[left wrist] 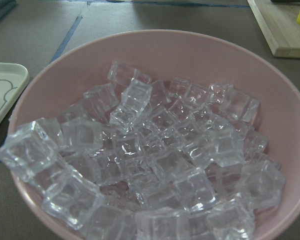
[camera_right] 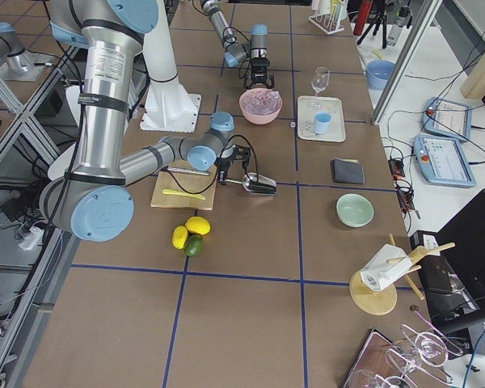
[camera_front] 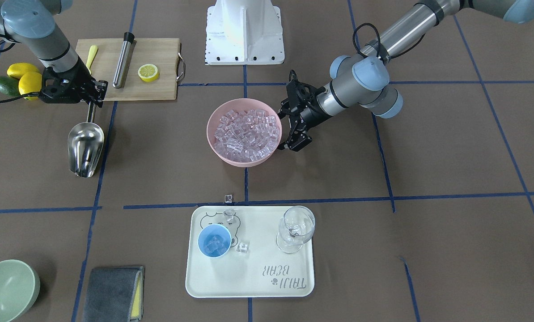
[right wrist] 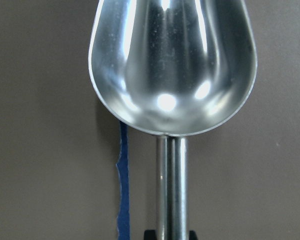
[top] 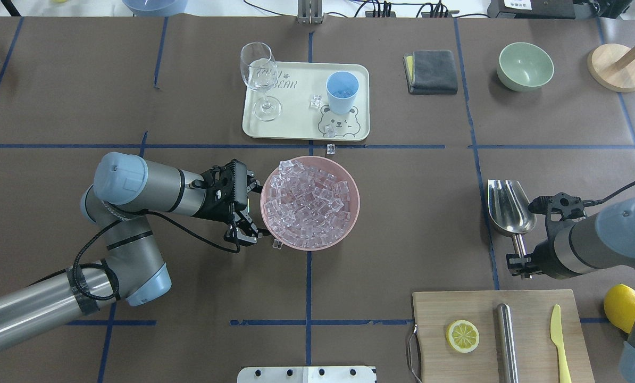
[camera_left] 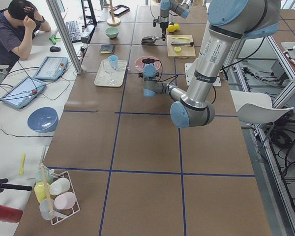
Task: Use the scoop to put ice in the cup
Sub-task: 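Lower the scoop onto the table and open the right gripper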
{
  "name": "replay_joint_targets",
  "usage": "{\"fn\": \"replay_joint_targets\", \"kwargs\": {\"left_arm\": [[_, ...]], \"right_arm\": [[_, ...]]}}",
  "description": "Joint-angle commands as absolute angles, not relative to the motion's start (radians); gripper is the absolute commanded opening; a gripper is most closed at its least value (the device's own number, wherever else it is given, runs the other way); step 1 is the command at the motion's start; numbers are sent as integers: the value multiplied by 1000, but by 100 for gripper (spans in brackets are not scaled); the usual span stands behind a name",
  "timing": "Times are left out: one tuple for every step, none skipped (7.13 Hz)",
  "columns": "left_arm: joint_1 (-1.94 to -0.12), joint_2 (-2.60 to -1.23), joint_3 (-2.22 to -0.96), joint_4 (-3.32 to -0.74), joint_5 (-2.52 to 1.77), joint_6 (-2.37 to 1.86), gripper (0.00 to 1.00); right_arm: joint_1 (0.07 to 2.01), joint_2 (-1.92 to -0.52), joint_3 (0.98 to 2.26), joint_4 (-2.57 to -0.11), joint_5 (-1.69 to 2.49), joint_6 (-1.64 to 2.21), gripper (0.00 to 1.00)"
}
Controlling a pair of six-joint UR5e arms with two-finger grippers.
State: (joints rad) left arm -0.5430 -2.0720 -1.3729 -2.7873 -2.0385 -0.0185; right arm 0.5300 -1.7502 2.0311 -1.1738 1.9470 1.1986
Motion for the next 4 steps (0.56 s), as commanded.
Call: {"fn": "replay_joint_targets", "kwargs": {"left_arm": [[-543, -2071, -1373, -2787, -2039, -18, 100], [-543, -2071, -1373, -2787, -2039, -20, 100], [-543, -2072, -1373, -2787, -2039, -20, 100], [-543, -2072, -1373, -2787, -2039, -20, 100]], "right_arm": [[523, -1746, 2028, -1173, 1948, 1190, 37], [525, -1744, 2031, -1173, 1944, 1199, 99], [525, -1741, 2029, -1173, 1945, 1198, 100], [535, -1738, 2043, -1175, 1957, 1198, 100]]}}
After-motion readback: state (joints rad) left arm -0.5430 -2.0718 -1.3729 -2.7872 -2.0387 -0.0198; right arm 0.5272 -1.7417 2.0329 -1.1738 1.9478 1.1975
